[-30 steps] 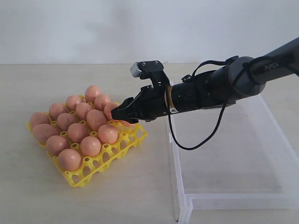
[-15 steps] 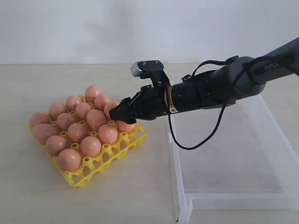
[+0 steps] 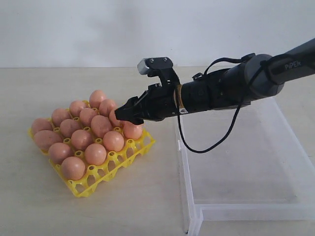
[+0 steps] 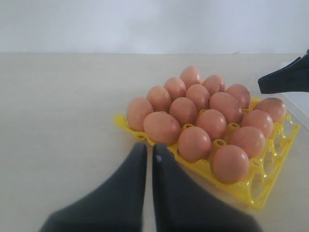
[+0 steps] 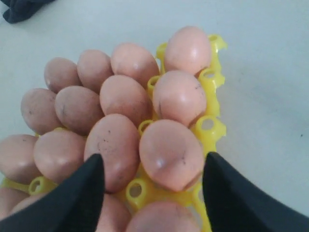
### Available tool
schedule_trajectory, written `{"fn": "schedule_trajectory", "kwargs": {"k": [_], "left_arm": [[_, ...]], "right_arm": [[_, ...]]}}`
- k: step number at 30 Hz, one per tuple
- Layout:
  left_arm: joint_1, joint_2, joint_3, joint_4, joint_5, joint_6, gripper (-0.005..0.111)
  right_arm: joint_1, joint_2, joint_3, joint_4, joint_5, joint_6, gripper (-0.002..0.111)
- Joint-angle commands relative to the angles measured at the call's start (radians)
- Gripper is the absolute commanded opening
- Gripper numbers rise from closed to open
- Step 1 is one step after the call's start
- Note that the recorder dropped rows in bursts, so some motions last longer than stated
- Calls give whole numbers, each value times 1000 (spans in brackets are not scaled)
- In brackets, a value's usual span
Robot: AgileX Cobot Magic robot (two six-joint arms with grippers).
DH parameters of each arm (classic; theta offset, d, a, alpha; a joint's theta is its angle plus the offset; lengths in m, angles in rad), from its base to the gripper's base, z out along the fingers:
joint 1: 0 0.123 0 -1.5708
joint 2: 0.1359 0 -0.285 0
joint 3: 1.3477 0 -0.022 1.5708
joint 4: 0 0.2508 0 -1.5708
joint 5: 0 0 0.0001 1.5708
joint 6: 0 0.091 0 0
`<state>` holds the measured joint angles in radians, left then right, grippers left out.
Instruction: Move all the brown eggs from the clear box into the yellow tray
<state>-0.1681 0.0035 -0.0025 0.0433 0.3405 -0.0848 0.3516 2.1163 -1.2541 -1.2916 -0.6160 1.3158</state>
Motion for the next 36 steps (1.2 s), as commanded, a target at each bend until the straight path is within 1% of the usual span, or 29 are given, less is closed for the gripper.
{"fn": "schedule_trajectory", "kwargs": {"k": [1, 2, 3, 7, 9, 10, 12, 13, 14, 18, 21, 22, 23, 24, 25, 26, 27, 28, 29, 30, 31, 32, 33, 34, 36], "left_arm": [[-5, -3, 3, -3, -3, -1, 4], [-5, -3, 3, -3, -3, -1, 4], [-5, -3, 3, -3, -3, -1, 4], [-5, -3, 3, -3, -3, -1, 4], [-5, -3, 3, -3, -3, -1, 4], [-5, -3, 3, -3, -3, -1, 4], [-5, -3, 3, -3, -3, -1, 4], [-5, -3, 3, -3, -3, -1, 4], [-5, -3, 3, -3, -3, -1, 4], [-5, -3, 3, -3, -3, -1, 4], [-5, -3, 3, -3, -3, -1, 4], [-5, -3, 3, -3, -3, -1, 4], [-5, -3, 3, -3, -3, -1, 4], [-5, -3, 3, -3, -3, -1, 4], [-5, -3, 3, -3, -3, -1, 4], [-5, -3, 3, -3, -3, -1, 4], [-5, -3, 3, -3, -3, -1, 4], [-5, -3, 3, -3, -3, -1, 4], [-5, -3, 3, -3, -3, -1, 4], [-5, -3, 3, -3, -3, -1, 4], [-5, -3, 3, -3, -3, -1, 4], [-5, -3, 3, -3, -3, -1, 4], [-5, -3, 3, -3, -3, -1, 4], [-5, -3, 3, -3, -3, -1, 4], [-5, -3, 3, -3, -3, -1, 4]], "right_arm": [[-5, -83, -4, 2, 20, -10, 22], [-5, -101, -4, -3, 25, -10, 9], [-5, -122, -4, -9, 33, -7, 0], [-5, -209, -4, -73, 89, -7, 0], [-5, -257, -4, -167, 107, 24, 0], [-5, -306, -2, -318, 115, 115, 0], [-5, -346, -2, -453, 115, 278, 0], [-5, -376, 15, -453, 117, 341, 0], [-5, -398, 29, -453, 116, 363, 0], [-3, -513, 129, -453, 173, 363, 0], [-3, -596, 217, -453, 328, 279, 0], [-3, -654, 275, -453, 471, 204, 0], [-3, -688, 307, -453, 553, 170, 0], [-3, -761, 366, -453, 690, 110, 0], [-3, -798, 392, -453, 763, 65, 0], [-3, -865, 437, -453, 908, -46, 0], [-3, -888, 452, -453, 986, -119, 0], [-3, -934, 481, -453, 1145, -299, 0], [-3, -947, 487, -453, 1214, -377, 0], [-3, -963, 496, -453, 1412, -542, 0], [-5, -965, 496, -453, 1550, -585, 0], [-5, -967, 491, -453, 1646, -570, 0], [-5, -981, 475, -453, 1679, -500, 0], [-5, -999, 460, -453, 1662, -373, 0], [-5, -1046, 424, -453, 1556, -52, 0]]}}
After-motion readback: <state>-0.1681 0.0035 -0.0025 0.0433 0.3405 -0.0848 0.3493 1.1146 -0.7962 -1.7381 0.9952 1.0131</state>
